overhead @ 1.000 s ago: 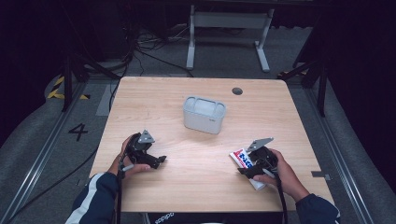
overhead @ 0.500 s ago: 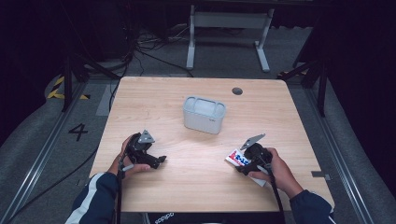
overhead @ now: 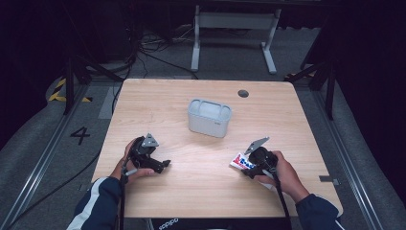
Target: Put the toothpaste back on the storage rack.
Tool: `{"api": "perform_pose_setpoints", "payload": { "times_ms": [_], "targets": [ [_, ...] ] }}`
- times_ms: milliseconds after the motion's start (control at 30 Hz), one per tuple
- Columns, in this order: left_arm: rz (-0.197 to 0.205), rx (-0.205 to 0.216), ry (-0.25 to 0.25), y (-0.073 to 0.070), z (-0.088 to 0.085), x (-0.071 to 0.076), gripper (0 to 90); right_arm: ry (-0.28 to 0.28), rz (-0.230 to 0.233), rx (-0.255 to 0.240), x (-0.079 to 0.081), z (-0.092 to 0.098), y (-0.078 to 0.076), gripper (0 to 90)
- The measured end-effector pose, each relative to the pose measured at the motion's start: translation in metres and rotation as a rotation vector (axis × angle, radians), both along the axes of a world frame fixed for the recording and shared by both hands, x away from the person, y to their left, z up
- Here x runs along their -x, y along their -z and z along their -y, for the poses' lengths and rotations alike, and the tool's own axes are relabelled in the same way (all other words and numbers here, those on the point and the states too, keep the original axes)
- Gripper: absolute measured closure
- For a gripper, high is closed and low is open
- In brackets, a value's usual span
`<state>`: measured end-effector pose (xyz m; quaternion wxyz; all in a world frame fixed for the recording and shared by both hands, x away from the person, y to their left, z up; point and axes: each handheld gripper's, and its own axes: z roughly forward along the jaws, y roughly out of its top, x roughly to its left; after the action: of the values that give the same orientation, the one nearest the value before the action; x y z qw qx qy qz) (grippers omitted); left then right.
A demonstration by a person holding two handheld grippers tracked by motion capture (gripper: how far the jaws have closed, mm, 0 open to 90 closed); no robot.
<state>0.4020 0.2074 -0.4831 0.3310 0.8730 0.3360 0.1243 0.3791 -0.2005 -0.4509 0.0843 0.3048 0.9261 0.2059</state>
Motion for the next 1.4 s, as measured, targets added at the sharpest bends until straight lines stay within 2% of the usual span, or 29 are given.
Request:
{"api": "perform_pose_setpoints", "payload": {
  "times_ms": [200, 533, 567, 767, 1067, 1400],
  "targets": [
    [0.001, 0.0, 0.002, 0.0, 0.0, 0.0, 1.1, -0.006, 0.008, -0.041, 0.001, 0.007, -0.003, 60.3],
    [0.001, 0.0, 0.002, 0.0, 0.0, 0.0, 1.1, 0.002, 0.038, -0.077, 0.005, 0.015, -0.009, 62.2],
    [0.001, 0.0, 0.002, 0.0, 0.0, 0.0, 1.1, 0.002, 0.052, -0.089, 0.006, 0.018, -0.011, 62.3],
    [0.001, 0.001, -0.001, 0.0, 0.0, 0.0, 1.1, -0.002, 0.067, -0.128, 0.007, 0.023, -0.018, 62.6],
    [0.0, 0.001, -0.001, 0.0, 0.0, 0.0, 1.1, 0.001, 0.122, -0.213, 0.01, 0.03, -0.032, 62.9],
    [0.0, 0.001, -0.001, 0.0, 0.0, 0.0, 1.1, 0.012, 0.209, -0.302, 0.01, 0.035, -0.048, 63.2]
  ]
}}
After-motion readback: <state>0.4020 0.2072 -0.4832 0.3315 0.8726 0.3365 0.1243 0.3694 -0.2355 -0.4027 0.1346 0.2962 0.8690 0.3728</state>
